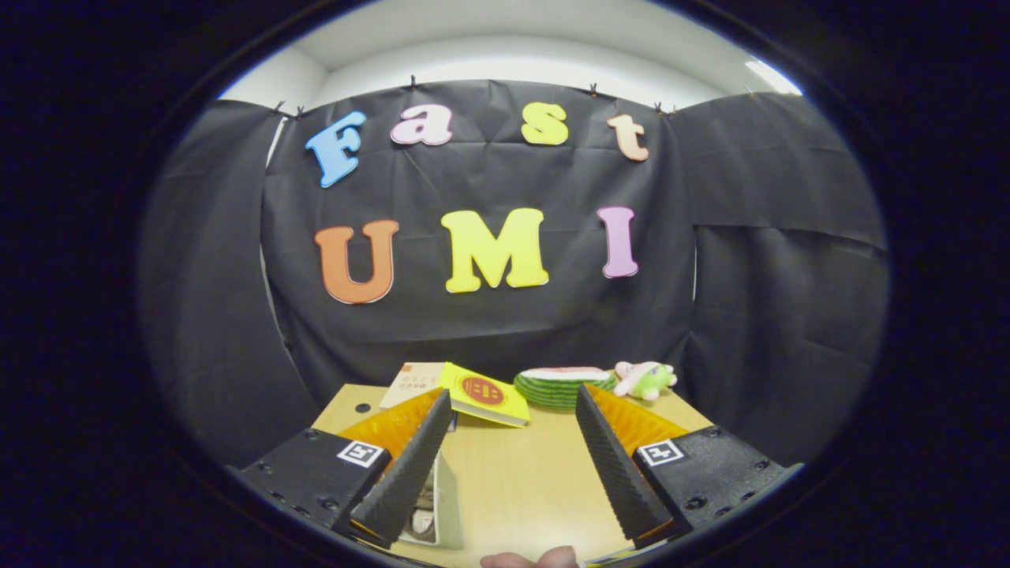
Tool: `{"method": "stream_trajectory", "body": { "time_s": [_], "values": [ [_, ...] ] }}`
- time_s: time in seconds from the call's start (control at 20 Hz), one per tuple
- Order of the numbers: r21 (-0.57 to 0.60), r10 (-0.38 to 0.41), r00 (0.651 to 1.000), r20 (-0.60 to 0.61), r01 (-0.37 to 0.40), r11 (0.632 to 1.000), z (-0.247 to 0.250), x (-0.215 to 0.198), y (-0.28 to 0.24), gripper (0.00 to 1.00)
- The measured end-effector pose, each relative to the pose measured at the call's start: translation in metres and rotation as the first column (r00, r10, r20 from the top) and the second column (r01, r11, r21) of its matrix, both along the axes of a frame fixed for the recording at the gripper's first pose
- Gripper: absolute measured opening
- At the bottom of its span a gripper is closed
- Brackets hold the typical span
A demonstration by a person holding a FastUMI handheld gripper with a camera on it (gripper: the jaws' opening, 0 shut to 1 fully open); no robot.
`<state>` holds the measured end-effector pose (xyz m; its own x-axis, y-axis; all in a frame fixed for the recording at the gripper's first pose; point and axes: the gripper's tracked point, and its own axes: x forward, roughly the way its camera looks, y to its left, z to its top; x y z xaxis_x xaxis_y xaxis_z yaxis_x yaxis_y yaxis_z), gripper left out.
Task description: Open the storage box then place both shoes into the box .Put the left shoe in first, then the right shoe, with the right side of both shoes facing outward in a uniform manner.
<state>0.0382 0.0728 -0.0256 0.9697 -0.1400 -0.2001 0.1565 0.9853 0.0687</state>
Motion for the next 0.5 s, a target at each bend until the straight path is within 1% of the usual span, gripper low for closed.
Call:
{"method": "stream_trajectory", "body": {
  "time_s": [0.3, 0.5],
  "values": [
    [-0.015, 0.001, 1.000, 0.010, -0.001, 1.000, 0.0027, -0.0035, -0.0028, 1.00],
    [-0.008, -0.005, 1.000, -0.006, 0.005, 1.000, -0.0026, -0.0059, -0.0061, 1.00]
  ]
}}
